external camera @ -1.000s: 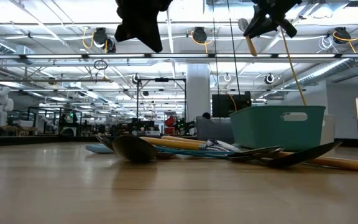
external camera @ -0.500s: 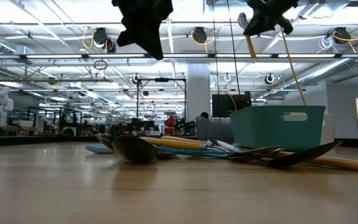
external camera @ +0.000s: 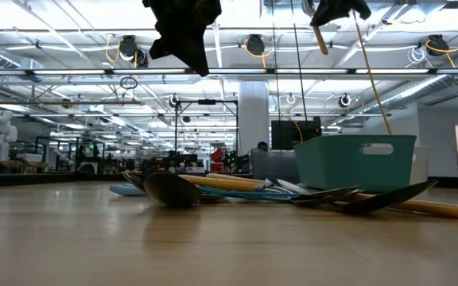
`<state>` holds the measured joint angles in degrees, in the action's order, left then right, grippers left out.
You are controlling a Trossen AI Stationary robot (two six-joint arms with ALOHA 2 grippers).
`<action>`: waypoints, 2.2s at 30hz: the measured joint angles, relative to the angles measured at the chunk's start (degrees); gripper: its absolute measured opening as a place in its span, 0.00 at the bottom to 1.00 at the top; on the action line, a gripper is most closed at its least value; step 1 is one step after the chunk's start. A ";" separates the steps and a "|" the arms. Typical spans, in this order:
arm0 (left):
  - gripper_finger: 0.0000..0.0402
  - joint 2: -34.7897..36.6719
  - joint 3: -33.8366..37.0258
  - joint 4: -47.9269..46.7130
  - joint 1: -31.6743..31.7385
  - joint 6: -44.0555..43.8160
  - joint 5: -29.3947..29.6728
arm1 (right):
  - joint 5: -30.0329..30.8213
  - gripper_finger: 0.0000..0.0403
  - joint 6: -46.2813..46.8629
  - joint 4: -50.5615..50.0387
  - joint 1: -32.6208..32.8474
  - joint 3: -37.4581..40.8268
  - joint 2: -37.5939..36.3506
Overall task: Sort silverware by color (type)
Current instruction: Put the orange spoon into the black bin
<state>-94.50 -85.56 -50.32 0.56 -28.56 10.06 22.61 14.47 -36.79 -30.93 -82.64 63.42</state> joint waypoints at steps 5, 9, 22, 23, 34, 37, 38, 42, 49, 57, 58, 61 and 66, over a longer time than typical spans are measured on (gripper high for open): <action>0.00 0.00 0.00 0.00 0.00 0.00 -0.02 | 0.07 0.08 -0.19 -6.23 -2.88 -6.01 3.84; 0.00 0.00 0.00 0.01 0.00 0.01 -0.02 | 0.07 0.08 1.62 -7.86 -5.46 -6.61 5.79; 0.00 0.00 0.00 0.04 0.13 -0.07 1.07 | -1.25 0.08 7.00 -20.91 -13.19 -6.59 13.89; 0.00 0.00 0.01 0.06 0.12 -0.10 1.07 | -2.02 0.08 6.90 -20.94 -13.65 -6.59 14.31; 0.00 0.00 0.01 0.24 0.95 -0.44 2.97 | -4.89 0.08 8.37 -27.30 -18.18 -6.55 18.40; 0.00 0.00 0.00 0.28 1.30 0.24 3.02 | -4.92 0.08 6.61 -26.73 -18.19 -6.55 19.32; 0.00 0.00 0.00 0.28 1.41 0.54 3.02 | -5.03 0.08 5.88 -26.43 -18.19 -6.55 19.72; 0.00 0.00 0.00 0.28 1.62 1.57 3.02 | -10.68 0.08 -1.96 -22.82 -18.12 -6.55 21.38; 0.00 0.00 0.00 0.26 1.62 1.75 3.02 | -17.88 0.08 -13.14 -17.23 -18.06 -6.55 24.54; 0.00 0.00 0.00 0.22 1.62 1.27 3.00 | -23.40 0.08 -23.30 -13.02 -16.87 -6.55 29.81; 0.00 0.00 0.00 0.22 1.62 1.27 3.00 | -24.06 0.08 -25.01 -12.45 -16.61 -6.53 30.54; 0.00 0.00 0.01 0.18 1.63 1.06 3.00 | -24.97 0.08 -29.74 -11.09 -15.65 -6.54 33.14; 0.00 0.00 0.00 0.07 2.04 1.05 2.98 | -25.88 0.08 -37.71 -10.94 -14.31 -6.53 37.02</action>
<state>-94.50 -85.56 -50.25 2.60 -27.51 13.04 -3.27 -23.24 -47.74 -45.25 -89.17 100.44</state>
